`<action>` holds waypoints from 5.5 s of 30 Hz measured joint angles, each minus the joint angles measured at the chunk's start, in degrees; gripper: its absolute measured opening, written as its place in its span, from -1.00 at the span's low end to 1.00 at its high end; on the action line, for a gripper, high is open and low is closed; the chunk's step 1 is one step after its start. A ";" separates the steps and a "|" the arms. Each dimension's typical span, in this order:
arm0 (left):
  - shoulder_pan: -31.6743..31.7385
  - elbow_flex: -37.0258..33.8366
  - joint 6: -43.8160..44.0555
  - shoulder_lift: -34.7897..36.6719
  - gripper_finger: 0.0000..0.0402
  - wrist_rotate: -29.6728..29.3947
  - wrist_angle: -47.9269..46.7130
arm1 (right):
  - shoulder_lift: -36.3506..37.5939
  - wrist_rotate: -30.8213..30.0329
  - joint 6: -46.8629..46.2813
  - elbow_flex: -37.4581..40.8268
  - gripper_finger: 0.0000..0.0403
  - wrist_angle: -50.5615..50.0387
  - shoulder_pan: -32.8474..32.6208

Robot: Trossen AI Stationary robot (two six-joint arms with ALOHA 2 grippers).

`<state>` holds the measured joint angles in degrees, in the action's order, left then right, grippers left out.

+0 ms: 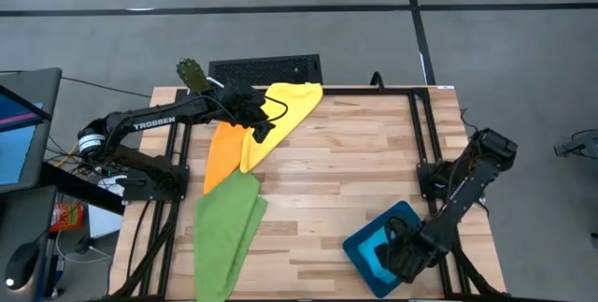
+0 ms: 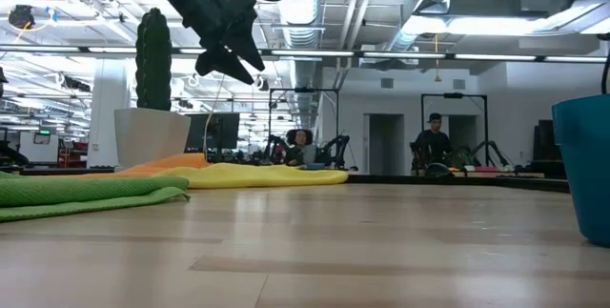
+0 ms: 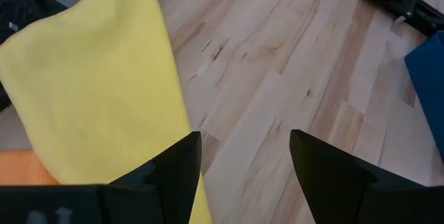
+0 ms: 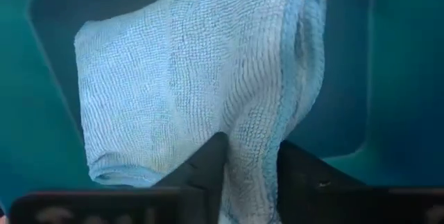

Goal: Fold microfiber towels
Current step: Put the folded blue microfiber towel into the blue bin, then fold the yellow microfiber towel

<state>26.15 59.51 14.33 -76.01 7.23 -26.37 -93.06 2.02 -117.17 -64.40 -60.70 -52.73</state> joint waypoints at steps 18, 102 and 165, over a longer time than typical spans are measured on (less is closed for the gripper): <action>5.48 4.11 -2.82 5.01 0.06 7.37 -8.51 | 14.44 -11.83 4.09 -0.02 0.36 -12.57 11.55; 6.86 -11.17 8.94 12.72 0.06 7.51 -15.89 | -52.51 -0.67 95.53 -70.33 0.16 3.61 94.01; 6.86 -11.17 4.13 12.70 0.06 6.07 -13.73 | -51.26 -3.34 104.18 -70.60 -0.96 -9.66 92.17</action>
<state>33.01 48.34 18.46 -63.31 13.30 -40.10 -144.32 -1.32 -12.99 -135.00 -70.36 39.44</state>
